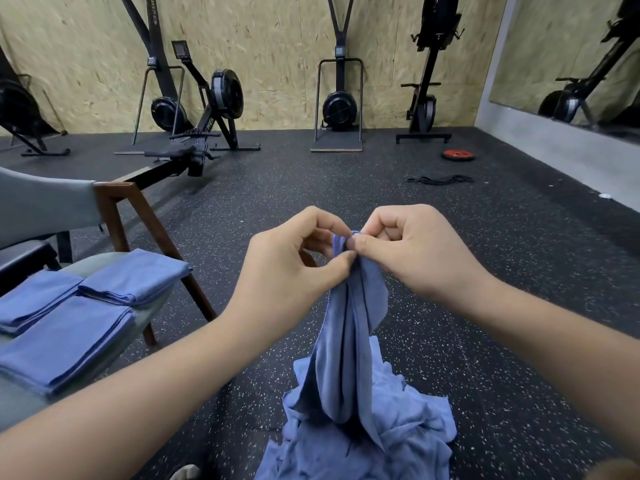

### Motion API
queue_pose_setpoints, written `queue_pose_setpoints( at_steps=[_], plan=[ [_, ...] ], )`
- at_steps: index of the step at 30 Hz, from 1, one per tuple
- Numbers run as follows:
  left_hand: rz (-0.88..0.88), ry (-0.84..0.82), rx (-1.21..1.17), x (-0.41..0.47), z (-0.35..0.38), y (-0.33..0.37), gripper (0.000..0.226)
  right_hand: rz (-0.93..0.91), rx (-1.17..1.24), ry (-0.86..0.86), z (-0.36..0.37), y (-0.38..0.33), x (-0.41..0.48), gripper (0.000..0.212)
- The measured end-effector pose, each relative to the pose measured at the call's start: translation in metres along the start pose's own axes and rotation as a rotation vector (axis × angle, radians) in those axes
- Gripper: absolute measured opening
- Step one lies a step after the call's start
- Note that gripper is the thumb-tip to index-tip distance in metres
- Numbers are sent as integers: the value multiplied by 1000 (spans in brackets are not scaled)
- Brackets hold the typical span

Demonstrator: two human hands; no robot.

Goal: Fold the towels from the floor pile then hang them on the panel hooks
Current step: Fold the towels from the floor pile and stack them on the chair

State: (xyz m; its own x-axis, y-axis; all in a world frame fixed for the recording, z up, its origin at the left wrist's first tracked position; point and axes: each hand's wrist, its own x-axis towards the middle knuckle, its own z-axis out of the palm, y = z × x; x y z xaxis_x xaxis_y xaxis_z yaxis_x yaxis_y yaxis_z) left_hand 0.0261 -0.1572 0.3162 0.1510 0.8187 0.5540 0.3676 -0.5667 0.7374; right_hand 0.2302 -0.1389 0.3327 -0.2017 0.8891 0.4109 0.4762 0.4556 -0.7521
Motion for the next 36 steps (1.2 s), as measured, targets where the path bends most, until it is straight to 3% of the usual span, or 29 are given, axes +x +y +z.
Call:
queue_pose_setpoints(
  at_steps=[6,11,17,20,23,27,33,36],
  plan=[
    [13,90,141,6,-4,0,23,-21,-68,-34,-3,-1,-1,29],
    [-11,126,166,15,-22,-3,19,68,-316,-212,-20,7,5,30],
    [2,178,218,22,-37,-11,19,-4,-385,25,-40,12,9,32],
    [12,190,215,24,-40,-9,17,-83,-248,152,-42,8,9,28],
    [3,202,159,26,-43,-6,16,-124,3,168,-41,2,9,25],
    [-9,161,45,28,-42,-8,15,-126,93,142,-45,1,11,28],
    [9,5,-23,21,-30,-6,15,-111,-190,-55,-41,-3,5,28],
    [17,-86,5,19,-22,-7,21,-163,-272,-146,-27,-4,0,43]
  ],
)
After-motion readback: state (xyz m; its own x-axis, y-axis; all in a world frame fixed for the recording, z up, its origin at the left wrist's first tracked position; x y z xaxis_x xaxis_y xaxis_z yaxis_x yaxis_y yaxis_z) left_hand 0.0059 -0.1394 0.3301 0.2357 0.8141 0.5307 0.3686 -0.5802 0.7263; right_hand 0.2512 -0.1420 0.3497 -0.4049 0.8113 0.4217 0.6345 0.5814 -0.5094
